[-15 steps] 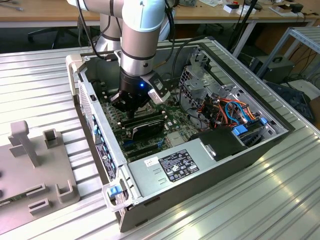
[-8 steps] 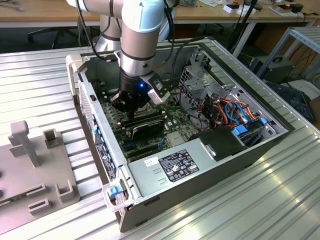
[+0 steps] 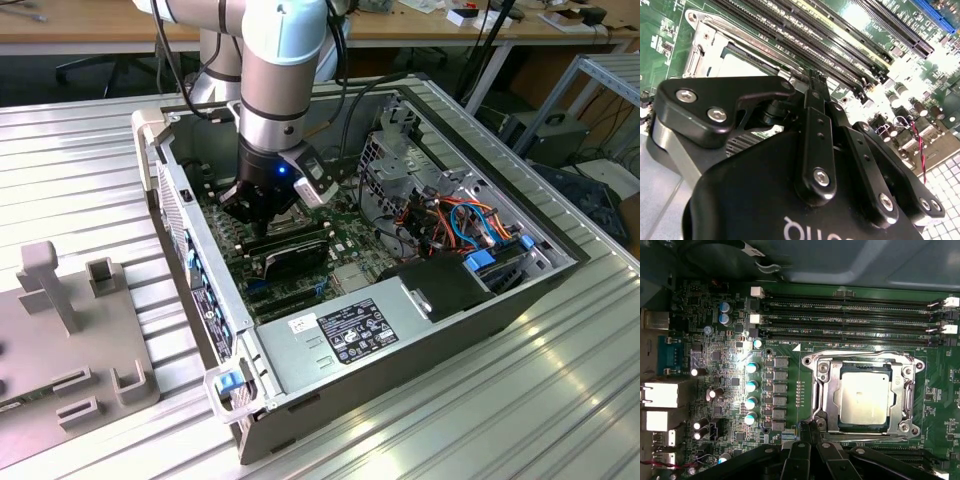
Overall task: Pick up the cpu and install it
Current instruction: 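Install the second cpu locking lever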
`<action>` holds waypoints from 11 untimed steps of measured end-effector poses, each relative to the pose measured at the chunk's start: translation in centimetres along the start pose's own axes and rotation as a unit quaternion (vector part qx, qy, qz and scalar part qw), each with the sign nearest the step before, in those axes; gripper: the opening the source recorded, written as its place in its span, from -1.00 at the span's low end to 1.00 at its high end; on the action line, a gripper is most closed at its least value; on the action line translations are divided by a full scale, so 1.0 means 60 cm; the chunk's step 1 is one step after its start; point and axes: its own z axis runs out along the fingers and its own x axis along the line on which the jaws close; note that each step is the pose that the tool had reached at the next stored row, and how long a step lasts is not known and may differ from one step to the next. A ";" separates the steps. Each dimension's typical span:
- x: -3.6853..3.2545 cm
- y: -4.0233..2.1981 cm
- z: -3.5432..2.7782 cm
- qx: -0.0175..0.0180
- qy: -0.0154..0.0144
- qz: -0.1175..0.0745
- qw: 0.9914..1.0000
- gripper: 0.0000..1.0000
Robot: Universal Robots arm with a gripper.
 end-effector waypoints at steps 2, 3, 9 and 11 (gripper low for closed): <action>0.000 0.000 0.001 0.000 0.000 0.000 1.000 -0.79; 0.000 0.000 0.002 0.000 0.000 0.000 1.000 -0.79; 0.001 0.000 0.003 0.000 0.000 0.000 1.000 -0.79; 0.001 0.000 0.004 0.000 0.000 0.000 1.000 -0.79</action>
